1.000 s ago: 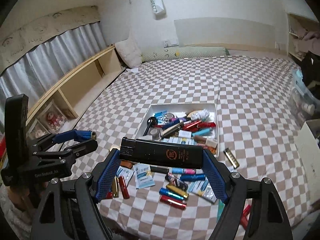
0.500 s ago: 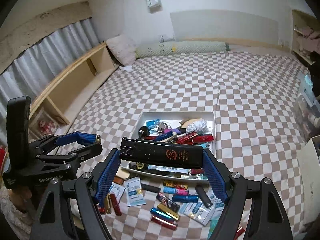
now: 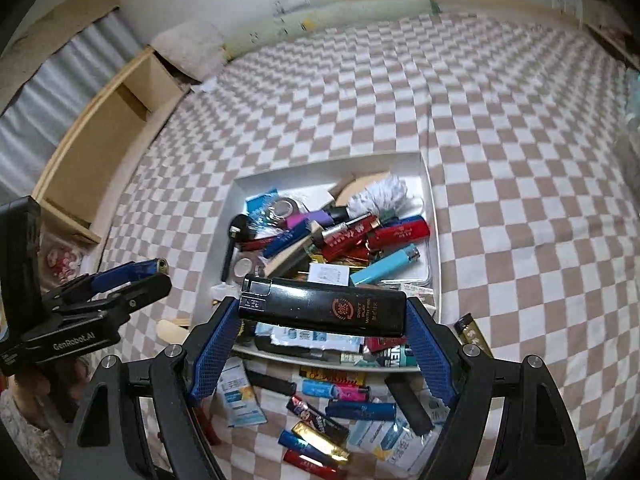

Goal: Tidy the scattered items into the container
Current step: 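Carry the blue and black lighters over the white tray with both tools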

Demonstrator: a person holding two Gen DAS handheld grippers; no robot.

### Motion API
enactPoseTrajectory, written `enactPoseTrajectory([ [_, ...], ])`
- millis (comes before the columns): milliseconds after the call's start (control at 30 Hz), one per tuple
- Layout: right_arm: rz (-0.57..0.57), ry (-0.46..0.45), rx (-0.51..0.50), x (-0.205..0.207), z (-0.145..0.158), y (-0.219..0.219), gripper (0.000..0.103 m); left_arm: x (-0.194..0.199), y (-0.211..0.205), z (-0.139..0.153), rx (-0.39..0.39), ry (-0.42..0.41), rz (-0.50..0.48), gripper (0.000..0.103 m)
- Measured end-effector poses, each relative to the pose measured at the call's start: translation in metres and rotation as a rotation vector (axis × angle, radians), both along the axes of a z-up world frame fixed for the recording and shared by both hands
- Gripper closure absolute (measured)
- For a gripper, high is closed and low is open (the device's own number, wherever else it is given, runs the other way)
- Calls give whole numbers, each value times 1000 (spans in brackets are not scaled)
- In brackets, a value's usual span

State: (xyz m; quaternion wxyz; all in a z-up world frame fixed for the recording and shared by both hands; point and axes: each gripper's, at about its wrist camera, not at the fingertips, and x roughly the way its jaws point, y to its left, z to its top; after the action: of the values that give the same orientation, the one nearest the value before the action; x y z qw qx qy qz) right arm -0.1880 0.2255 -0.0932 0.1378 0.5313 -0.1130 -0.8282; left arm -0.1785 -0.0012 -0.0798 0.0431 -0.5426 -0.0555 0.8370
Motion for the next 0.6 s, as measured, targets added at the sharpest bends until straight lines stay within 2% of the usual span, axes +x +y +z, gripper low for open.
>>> enactPoseTrajectory([
  [400,-4,-63,36,-49,-39,-3,21,-46,-22,-54,41,-99,57,21],
  [600,-11,-62,36,-73,-48,-6,21,-63,-17,-68,67,-137,65,21],
])
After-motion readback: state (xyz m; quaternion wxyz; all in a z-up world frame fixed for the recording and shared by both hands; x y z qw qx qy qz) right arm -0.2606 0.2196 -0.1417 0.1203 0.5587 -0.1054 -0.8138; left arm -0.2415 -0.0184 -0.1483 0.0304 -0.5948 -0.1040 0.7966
